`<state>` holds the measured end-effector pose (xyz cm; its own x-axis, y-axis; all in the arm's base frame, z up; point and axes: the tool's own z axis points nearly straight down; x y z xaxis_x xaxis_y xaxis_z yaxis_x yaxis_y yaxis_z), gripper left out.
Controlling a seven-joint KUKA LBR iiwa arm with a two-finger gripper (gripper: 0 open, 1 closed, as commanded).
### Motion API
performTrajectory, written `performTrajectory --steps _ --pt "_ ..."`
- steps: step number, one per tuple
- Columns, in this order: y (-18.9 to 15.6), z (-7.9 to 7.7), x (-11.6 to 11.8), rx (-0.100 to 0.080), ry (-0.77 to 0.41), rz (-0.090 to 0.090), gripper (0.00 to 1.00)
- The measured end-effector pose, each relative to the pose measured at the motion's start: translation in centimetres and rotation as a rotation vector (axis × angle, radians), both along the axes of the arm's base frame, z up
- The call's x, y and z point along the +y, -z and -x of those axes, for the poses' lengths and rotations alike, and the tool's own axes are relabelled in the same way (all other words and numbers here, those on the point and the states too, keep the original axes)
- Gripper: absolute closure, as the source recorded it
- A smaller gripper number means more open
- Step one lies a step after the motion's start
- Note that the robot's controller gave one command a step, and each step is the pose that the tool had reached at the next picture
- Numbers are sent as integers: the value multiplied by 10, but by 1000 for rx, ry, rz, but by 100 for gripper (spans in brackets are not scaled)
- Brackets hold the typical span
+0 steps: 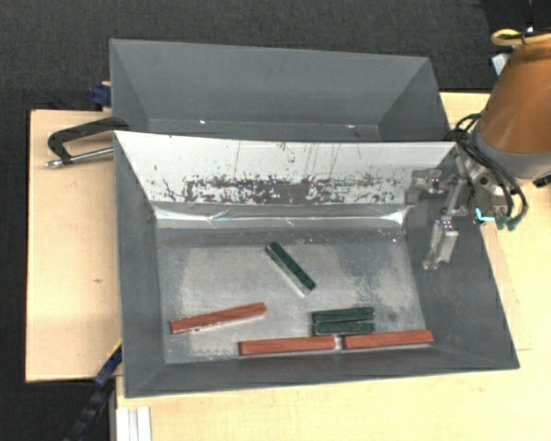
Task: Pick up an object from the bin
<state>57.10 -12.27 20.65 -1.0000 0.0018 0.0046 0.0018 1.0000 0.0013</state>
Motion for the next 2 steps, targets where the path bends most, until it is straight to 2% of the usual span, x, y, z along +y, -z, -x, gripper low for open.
performTrajectory --steps 1,2 --pt "-4 -2 1 -8 -2 1 0" --pt "8 26 26 -13 -153 4 0"
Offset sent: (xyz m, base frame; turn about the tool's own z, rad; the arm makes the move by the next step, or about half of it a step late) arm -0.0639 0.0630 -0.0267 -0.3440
